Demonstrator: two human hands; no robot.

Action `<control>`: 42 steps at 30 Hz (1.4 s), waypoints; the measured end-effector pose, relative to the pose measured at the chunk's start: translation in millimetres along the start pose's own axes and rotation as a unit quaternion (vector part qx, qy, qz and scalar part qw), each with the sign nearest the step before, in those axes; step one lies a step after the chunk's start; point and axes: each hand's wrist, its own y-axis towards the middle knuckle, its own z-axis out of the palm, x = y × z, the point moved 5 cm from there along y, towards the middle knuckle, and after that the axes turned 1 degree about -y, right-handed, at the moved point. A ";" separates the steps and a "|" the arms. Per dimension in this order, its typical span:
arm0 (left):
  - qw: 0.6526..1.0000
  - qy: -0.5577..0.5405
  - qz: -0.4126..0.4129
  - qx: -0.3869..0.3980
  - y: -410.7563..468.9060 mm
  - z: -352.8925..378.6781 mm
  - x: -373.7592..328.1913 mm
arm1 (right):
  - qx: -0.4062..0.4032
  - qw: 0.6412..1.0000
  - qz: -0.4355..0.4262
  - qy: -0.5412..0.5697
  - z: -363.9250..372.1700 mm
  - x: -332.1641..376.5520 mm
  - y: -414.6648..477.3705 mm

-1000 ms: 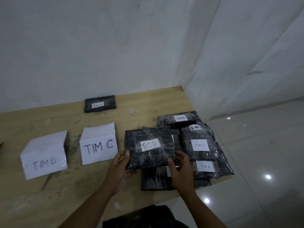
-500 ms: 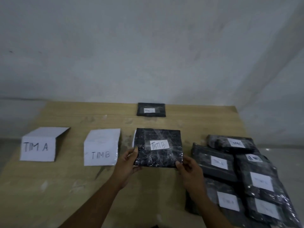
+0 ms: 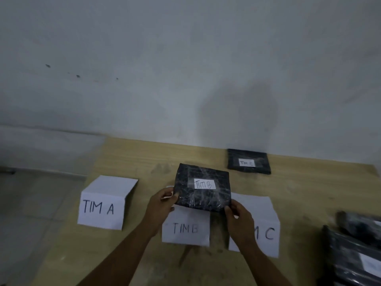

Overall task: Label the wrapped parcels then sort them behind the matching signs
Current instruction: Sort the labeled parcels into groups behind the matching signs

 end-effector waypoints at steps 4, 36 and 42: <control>0.998 0.060 0.012 0.016 48.5 -21.4 -25.0 | -0.005 0.998 0.024 -0.058 36.3 33.2 48.4; 0.995 0.090 0.011 0.042 63.0 30.7 -37.1 | -0.026 0.999 0.031 0.023 27.7 28.7 57.2; 0.979 0.141 0.043 0.138 -22.1 125.7 -30.0 | -0.035 0.998 -0.013 0.059 -55.9 -0.8 -5.2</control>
